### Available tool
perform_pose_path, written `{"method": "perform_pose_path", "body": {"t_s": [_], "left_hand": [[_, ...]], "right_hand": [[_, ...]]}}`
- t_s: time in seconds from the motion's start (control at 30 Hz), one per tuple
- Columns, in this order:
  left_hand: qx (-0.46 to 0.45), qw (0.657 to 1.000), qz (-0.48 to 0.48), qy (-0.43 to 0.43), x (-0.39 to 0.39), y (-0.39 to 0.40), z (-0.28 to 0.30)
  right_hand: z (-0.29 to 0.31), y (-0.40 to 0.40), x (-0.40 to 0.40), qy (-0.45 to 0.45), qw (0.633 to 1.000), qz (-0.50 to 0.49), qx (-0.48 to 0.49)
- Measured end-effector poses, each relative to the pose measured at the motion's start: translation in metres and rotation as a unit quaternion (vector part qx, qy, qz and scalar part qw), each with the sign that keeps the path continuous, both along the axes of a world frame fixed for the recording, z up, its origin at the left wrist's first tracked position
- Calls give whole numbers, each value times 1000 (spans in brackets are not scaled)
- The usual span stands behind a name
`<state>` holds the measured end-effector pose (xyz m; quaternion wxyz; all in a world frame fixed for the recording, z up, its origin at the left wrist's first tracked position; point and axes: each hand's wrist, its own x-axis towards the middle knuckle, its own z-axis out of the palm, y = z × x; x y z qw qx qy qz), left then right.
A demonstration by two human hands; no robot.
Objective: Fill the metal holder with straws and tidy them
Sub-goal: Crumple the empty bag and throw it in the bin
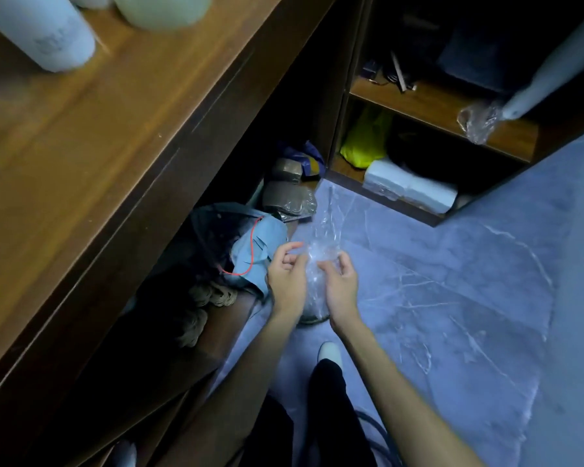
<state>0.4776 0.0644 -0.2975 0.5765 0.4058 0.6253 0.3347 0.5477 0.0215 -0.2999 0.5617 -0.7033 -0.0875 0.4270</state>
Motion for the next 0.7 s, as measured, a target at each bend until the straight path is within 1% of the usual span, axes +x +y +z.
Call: {"method": "perform_pose_path", "body": {"t_s": [0.13, 0.23, 0.4, 0.57, 0.63, 0.7], "left_hand": [[-41, 998, -8, 40, 2, -5, -61], [-48, 995, -20, 79, 0, -7, -109], [-45, 984, -73, 157, 2, -11, -185], [-47, 974, -102, 197, 9, -9, -259], [-50, 969, -113, 214, 10, -6, -289], [-46, 969, -111, 214, 10, -3, -320]], "right_hand": [[-63, -5, 1, 2, 999, 15, -33], [-109, -9, 3, 11, 998, 29, -56], [-190, -12, 7, -3, 995, 31, -97], [-266, -12, 14, -22, 991, 49, -122], [-298, -10, 17, -34, 988, 70, -131], [-330, -6, 18, -50, 984, 96, -143]]}}
